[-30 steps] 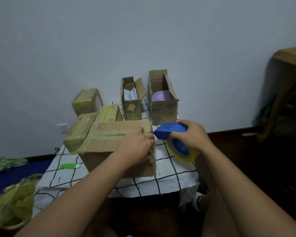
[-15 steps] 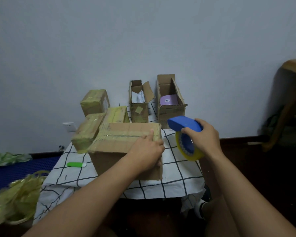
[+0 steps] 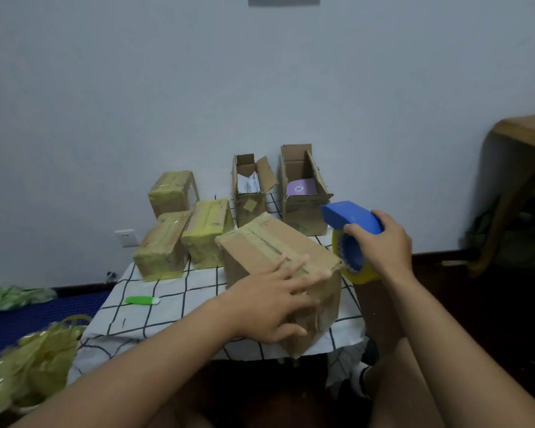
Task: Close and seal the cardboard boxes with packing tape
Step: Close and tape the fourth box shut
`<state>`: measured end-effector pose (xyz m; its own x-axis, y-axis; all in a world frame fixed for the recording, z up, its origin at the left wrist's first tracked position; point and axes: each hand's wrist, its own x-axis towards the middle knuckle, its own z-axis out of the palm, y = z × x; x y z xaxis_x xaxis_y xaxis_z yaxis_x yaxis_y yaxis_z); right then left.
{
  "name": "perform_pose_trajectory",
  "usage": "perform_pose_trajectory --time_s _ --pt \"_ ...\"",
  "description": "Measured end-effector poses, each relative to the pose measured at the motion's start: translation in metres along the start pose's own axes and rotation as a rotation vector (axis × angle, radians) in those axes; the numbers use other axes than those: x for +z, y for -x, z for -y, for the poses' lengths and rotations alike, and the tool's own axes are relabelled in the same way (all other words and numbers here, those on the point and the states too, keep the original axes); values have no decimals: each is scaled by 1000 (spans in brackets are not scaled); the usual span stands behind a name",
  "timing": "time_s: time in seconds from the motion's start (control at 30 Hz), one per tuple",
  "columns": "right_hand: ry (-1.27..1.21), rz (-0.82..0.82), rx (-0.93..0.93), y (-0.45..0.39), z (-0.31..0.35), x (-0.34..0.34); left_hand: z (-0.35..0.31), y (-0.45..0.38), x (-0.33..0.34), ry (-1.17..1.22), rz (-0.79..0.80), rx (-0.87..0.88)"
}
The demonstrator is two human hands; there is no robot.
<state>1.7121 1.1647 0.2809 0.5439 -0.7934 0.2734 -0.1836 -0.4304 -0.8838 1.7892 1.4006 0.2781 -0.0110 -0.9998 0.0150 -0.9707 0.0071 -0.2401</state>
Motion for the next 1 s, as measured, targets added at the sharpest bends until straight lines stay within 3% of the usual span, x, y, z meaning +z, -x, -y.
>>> perform_pose_trajectory --time_s 0.07,0.17,0.23,0.33,0.47,0.7,0.93,1.0 --pt "0 2 1 3 1 2 -7 2 -7 132 8 -228" --pt "8 13 -9 8 6 7 -27 -17 -15 141 83 -654" --pt "13 25 -22 13 11 12 -38 -34 -15 99 144 -780" --pt "30 44 -45 16 16 15 -34 -42 -16 93 188 -745" --pt "6 34 -67 18 18 15 -6 -9 -17 106 165 -573" --pt "-47 12 -76 21 17 30 21 17 10 112 15 -450" --pt "-78 -23 -85 13 9 38 38 15 31 151 -224 -518" --pt "-98 -35 -71 10 3 41 40 13 28 161 -189 -500"
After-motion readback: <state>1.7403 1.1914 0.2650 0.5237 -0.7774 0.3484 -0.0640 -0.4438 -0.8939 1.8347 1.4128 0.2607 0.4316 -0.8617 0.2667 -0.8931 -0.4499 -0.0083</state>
